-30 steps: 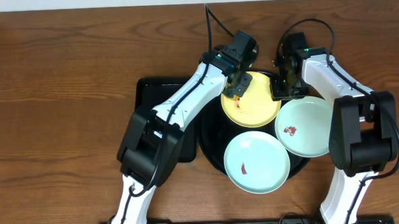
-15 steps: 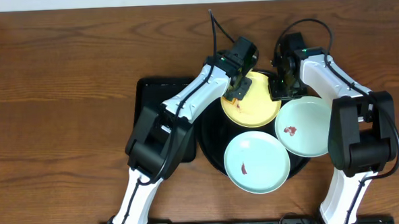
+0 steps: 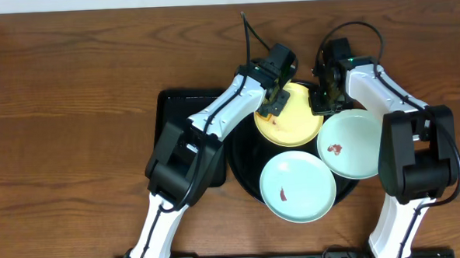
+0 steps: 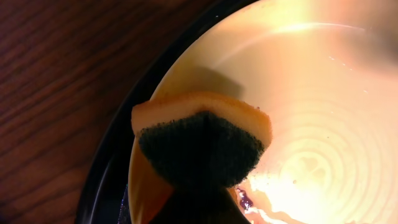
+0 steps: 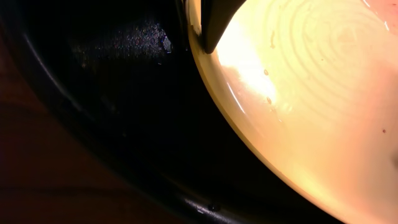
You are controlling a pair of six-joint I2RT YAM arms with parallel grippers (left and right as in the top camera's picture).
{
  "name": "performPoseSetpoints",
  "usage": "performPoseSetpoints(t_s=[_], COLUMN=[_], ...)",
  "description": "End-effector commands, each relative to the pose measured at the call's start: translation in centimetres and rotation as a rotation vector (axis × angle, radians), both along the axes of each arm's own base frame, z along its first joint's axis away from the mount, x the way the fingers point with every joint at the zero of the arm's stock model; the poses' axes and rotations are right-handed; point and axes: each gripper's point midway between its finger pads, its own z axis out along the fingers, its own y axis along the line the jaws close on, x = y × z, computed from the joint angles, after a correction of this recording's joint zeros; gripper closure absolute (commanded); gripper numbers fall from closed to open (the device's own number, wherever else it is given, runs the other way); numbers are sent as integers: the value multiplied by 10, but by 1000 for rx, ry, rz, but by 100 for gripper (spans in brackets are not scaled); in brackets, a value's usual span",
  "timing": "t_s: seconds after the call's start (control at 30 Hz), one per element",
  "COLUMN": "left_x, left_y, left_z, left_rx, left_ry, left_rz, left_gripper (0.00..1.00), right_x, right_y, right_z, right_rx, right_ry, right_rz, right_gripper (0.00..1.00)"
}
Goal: Clean dirty plates on tray and stack at the side
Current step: 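Scrub the yellow plate with the sponge while right gripper holds rim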
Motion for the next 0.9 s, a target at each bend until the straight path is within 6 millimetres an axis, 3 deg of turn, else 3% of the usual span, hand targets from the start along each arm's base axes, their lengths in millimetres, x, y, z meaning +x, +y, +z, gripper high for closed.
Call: performPoseSetpoints(t_s=[0.0,0.37,0.6,0.87], left_x=[-3,-23,-38,-46], left_y=[7,18,3,6], left_z=[-12,-38,-38,-40], left_rx=[31,61,-25,-27], left_ry=[16,76,158,206], left_rz=[-5,-10,-36,23], left_gripper=[92,92,92,92], right_x=[-5,-5,-5,-6], right_y=[1,2,2,2], right_z=[-6,-6,-6,-6], right_rx=[-13,-12,-11,-12], right_ry=[10,7,9,12], right_rz=[9,11,4,4], right_gripper=[99,99,99,99])
